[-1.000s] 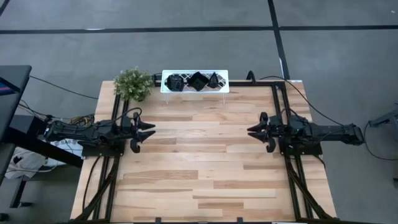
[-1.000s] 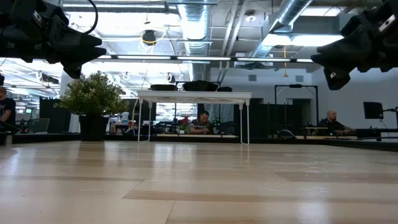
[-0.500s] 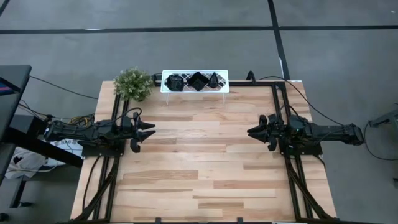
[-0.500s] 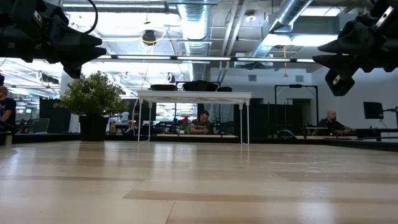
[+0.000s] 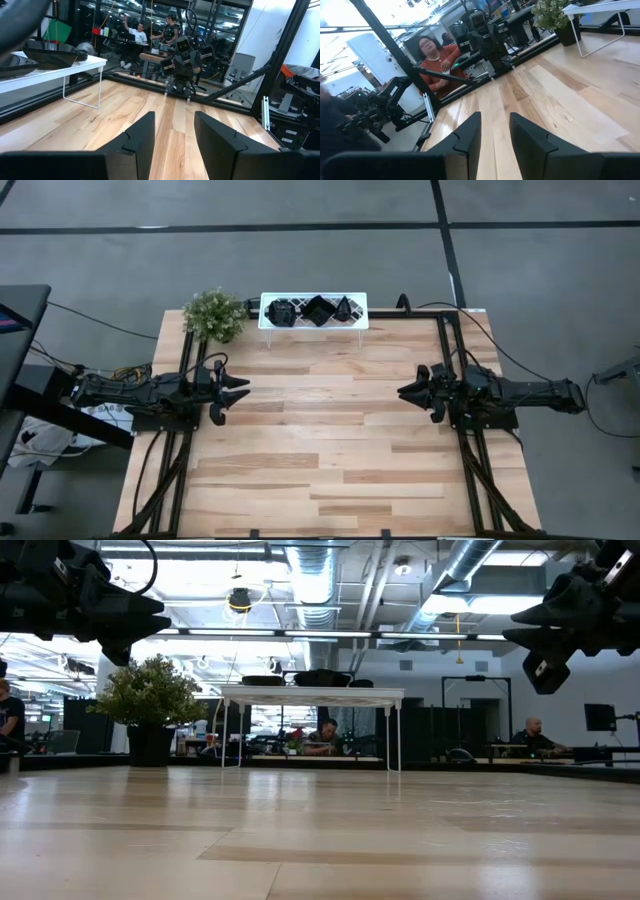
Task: Pick & Place Mini shaped plates
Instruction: Return to Home Position
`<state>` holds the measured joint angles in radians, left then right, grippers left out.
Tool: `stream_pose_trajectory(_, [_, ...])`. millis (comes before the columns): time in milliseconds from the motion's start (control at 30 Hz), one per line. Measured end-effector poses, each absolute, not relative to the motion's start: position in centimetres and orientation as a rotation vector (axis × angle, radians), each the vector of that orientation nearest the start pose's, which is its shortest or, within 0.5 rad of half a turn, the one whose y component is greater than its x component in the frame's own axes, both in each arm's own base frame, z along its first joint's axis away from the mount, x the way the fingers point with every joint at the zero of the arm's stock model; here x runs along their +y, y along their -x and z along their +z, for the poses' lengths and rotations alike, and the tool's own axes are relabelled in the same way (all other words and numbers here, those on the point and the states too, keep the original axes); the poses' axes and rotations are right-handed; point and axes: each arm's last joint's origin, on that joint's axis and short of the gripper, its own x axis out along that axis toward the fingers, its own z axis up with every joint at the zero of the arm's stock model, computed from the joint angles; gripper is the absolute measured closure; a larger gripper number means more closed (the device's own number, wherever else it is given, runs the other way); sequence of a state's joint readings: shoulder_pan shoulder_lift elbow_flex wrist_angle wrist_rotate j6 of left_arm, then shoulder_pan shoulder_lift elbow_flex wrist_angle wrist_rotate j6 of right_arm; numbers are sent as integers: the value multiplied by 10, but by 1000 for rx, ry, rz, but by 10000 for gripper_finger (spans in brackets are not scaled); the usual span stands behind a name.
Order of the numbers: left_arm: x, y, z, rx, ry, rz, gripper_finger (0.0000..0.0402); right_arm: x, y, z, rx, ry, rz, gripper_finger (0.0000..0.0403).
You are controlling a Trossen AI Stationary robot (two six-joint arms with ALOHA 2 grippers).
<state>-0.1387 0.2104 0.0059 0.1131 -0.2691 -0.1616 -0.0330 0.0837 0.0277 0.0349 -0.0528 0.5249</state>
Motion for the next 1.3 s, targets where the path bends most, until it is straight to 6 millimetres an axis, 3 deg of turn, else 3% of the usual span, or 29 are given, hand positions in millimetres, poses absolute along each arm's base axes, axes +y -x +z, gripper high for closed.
stream_pose_trajectory(1300, [-7, -105, 176, -101, 180, 123, 262, -2, -102, 170, 26, -525, 13, 305])
